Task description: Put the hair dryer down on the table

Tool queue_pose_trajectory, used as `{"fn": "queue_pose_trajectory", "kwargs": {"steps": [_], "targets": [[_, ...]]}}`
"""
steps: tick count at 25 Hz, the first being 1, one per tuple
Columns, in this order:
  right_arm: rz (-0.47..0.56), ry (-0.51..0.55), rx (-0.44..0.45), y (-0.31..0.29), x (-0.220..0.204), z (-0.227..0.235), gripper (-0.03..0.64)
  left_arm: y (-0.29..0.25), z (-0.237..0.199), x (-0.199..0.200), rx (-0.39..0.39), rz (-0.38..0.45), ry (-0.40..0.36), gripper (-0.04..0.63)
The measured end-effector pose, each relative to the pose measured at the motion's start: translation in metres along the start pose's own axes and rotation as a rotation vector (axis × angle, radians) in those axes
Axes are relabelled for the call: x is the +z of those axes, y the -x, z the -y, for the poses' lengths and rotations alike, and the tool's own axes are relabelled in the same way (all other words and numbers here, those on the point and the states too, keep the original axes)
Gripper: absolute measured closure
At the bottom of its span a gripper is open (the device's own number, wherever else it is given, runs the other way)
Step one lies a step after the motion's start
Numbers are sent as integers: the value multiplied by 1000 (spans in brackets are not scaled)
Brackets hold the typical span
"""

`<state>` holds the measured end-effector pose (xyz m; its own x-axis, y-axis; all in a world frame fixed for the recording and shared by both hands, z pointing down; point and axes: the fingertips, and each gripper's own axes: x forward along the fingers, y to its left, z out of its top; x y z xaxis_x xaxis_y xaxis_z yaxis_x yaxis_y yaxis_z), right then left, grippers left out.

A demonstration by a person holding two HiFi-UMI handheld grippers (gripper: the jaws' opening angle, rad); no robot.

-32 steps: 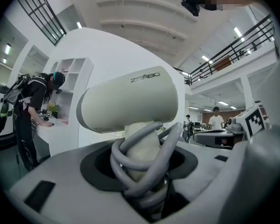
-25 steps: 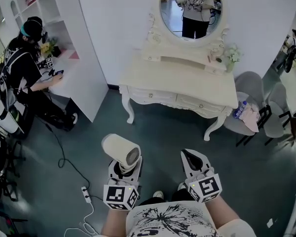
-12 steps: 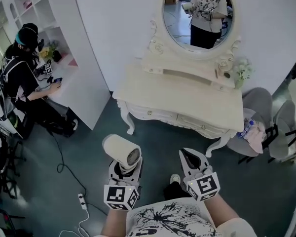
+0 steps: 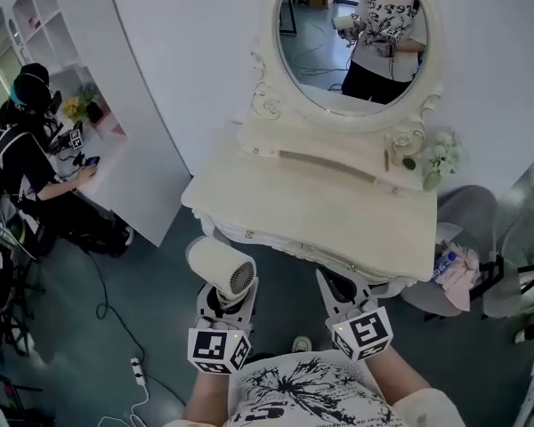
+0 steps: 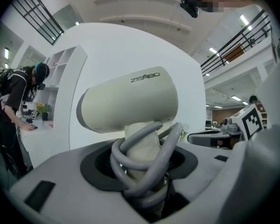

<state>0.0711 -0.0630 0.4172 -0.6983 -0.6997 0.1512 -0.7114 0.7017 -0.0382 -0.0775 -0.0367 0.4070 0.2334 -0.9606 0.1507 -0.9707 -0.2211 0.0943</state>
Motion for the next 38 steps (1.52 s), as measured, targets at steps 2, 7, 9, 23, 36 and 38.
{"fn": "queue_pose_trajectory", "kwargs": {"steps": [2,7,9,23,36,38], "targets": [[-8,-1,-3,-5,-2,19,598,-22,7,-1,-12,-10,4,350],[-10,-29,-51,-18,-2,66,598,-72,17,2,-60,-33,-17,350],[-10,-40,-79,-27,-2,81,598,-91,16,4,-85,-39,-27,350],[-22,-102,-332,-132,4,158,598,-255,-41,4,-355,-155,-96,350],[-107,-230,-557,-196,-48,192,598,-352,-58,-106,-662,-489,-334,350],[-131,-243,-574,-200,-60,195,598,-362,-53,-121,-714,-518,-403,350]]}}
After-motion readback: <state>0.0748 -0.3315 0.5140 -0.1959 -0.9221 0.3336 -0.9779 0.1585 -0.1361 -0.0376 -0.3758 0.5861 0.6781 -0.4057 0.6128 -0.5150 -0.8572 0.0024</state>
